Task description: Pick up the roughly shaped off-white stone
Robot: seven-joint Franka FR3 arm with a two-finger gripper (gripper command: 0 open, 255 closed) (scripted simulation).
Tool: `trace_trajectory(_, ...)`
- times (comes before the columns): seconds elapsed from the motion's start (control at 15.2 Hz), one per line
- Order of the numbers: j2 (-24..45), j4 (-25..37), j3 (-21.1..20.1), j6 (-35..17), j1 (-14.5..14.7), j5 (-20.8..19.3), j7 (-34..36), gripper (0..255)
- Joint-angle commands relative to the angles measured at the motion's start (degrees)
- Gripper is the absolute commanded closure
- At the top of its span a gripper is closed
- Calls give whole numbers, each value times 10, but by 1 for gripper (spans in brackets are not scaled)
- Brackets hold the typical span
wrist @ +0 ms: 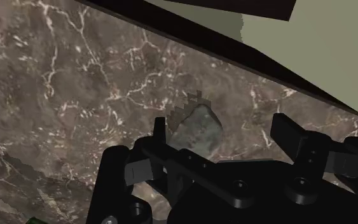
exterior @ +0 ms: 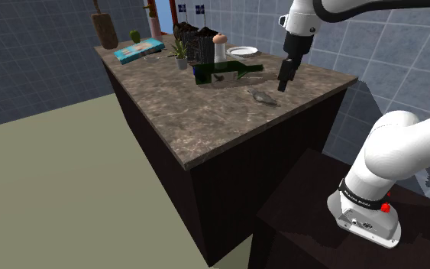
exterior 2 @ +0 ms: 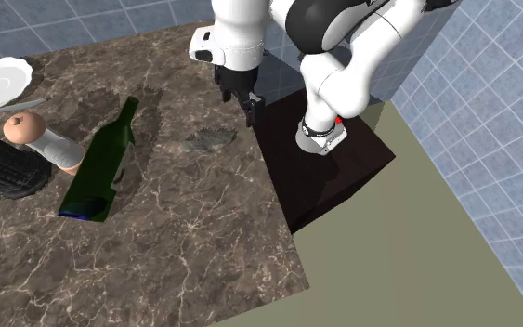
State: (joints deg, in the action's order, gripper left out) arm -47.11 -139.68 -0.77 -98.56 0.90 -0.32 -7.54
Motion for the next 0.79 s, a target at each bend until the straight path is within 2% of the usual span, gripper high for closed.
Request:
trace_trajectory(0.0, 0, 0, 0, 0, 0, 0, 0, 0)
trace_trajectory(0.33, 139, 51, 20, -34, -7, 36, 20, 0)
trace_trajectory(0.73, 140, 6, 20, -81, -7, 37, 17, 0)
